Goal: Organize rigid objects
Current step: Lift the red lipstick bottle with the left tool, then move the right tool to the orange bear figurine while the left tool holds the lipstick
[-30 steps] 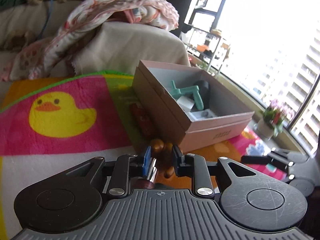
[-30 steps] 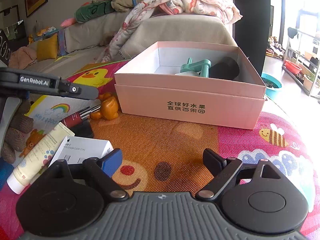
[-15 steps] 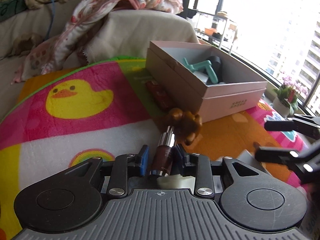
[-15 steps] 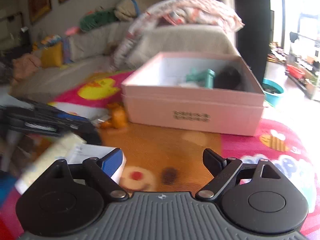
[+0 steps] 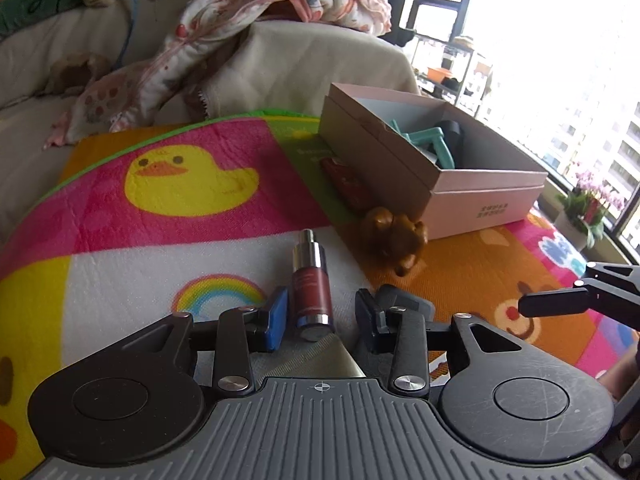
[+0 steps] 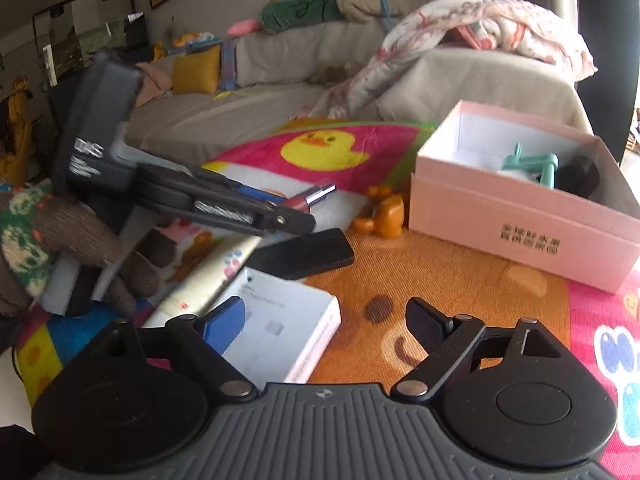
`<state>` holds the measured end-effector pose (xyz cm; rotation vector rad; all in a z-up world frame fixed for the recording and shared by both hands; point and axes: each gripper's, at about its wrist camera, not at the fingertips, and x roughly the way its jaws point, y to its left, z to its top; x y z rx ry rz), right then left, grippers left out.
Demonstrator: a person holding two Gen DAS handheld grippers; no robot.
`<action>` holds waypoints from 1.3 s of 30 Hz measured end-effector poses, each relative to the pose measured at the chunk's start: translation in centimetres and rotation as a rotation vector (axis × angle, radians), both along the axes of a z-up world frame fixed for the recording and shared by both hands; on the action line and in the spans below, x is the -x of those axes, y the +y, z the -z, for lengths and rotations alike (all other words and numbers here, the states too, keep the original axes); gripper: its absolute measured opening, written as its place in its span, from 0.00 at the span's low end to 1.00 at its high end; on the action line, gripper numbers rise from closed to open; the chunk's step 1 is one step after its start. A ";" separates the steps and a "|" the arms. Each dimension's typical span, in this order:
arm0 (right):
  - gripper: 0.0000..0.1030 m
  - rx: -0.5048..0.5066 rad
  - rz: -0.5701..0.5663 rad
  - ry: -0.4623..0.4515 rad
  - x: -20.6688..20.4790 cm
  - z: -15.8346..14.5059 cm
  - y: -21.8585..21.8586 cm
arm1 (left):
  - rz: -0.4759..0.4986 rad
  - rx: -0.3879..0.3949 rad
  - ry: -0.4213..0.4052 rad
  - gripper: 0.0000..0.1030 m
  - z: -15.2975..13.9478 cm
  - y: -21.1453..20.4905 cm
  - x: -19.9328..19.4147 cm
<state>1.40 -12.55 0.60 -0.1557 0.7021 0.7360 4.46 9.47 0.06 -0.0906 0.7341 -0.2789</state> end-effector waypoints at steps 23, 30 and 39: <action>0.47 -0.008 0.237 0.056 -7.1 -0.1 3.0 | -0.060 0.013 -0.055 0.24 0.6 1.2 -0.1; 0.29 -0.024 0.233 0.107 -9.2 0.6 4.6 | -0.057 -0.004 -0.063 0.24 0.7 0.9 0.5; 0.12 -0.008 0.218 0.093 -7.6 -0.6 2.3 | -0.106 0.164 -0.046 0.24 1.1 2.8 0.8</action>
